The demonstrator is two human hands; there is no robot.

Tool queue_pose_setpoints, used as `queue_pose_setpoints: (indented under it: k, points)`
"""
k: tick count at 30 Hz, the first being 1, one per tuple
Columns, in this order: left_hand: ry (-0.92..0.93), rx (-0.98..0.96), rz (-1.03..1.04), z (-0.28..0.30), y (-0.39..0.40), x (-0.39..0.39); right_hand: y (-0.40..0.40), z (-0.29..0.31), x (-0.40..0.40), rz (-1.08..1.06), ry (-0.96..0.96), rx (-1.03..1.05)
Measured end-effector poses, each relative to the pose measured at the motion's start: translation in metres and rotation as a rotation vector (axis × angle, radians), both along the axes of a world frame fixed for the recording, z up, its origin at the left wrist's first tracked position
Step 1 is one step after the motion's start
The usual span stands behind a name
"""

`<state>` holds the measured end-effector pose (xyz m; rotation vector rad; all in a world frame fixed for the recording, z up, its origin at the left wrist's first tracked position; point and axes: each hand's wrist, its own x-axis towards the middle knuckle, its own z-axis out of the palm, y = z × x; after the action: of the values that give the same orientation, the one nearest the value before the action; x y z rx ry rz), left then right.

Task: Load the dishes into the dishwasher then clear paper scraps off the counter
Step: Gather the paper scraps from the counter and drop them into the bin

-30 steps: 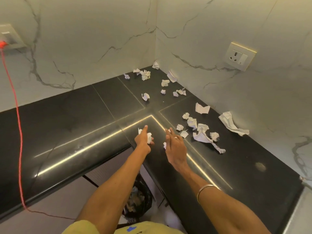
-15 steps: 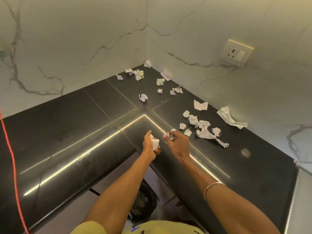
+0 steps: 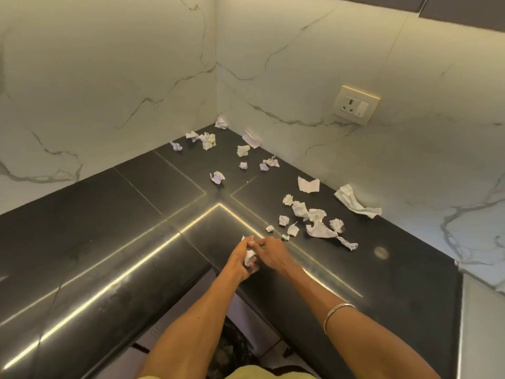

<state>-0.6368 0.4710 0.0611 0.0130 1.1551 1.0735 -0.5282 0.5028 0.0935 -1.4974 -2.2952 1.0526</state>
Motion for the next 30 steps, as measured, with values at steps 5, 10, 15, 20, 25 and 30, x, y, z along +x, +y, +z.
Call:
queue_pose_setpoints:
  k: [5,10,15,20,25,30]
  points:
    - [0.115,0.000,-0.061,0.014,0.027,-0.008,0.017,0.001,0.015,-0.024,0.099,0.020]
    - [0.168,-0.005,-0.020,0.019,0.052,-0.004,0.039,-0.002,0.036,-0.178,0.138,0.126]
    - [0.145,-0.031,-0.020,0.010,0.061,0.002,0.063,-0.005,0.080,-0.322,-0.023,0.190]
    - [0.141,-0.072,-0.023,0.004,0.066,0.013,0.081,-0.008,0.118,-0.424,-0.181,0.199]
    - [0.129,-0.088,-0.022,-0.002,0.072,0.023,0.097,-0.029,0.136,-0.367,-0.331,0.143]
    - [0.124,-0.058,-0.015,-0.010,0.075,0.026,0.097,-0.041,0.138,-0.337,-0.385,0.253]
